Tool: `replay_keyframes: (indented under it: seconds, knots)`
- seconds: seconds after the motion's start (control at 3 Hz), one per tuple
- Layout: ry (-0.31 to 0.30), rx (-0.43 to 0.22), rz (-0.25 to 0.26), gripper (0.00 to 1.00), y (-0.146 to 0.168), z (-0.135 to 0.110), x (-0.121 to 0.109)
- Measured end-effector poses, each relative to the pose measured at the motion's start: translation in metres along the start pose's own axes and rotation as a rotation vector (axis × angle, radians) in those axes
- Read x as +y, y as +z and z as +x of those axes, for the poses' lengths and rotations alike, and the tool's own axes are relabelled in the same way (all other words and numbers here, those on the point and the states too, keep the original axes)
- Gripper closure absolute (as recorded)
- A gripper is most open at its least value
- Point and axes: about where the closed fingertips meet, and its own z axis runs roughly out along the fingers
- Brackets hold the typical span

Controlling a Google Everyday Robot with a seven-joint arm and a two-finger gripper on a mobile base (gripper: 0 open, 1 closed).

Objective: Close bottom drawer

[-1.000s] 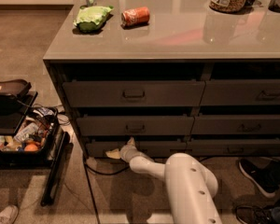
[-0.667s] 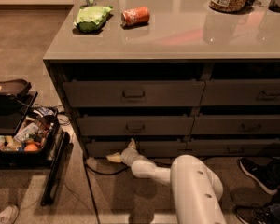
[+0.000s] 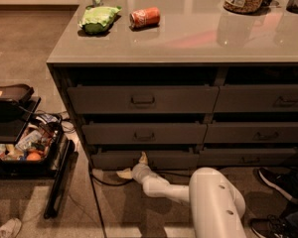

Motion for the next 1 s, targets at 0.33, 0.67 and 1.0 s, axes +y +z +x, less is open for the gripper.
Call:
replay_keyframes:
  seconds: [0.33, 0.67, 1.0]
  knots:
    - [0.002, -0.001, 0.000, 0.00, 0.001, -0.001, 0.000]
    - [-0.004, -0.003, 0.000, 0.00, 0.003, -0.003, 0.000]
    - [-0.060, -0.035, 0.007, 0.00, 0.025, -0.032, -0.001]
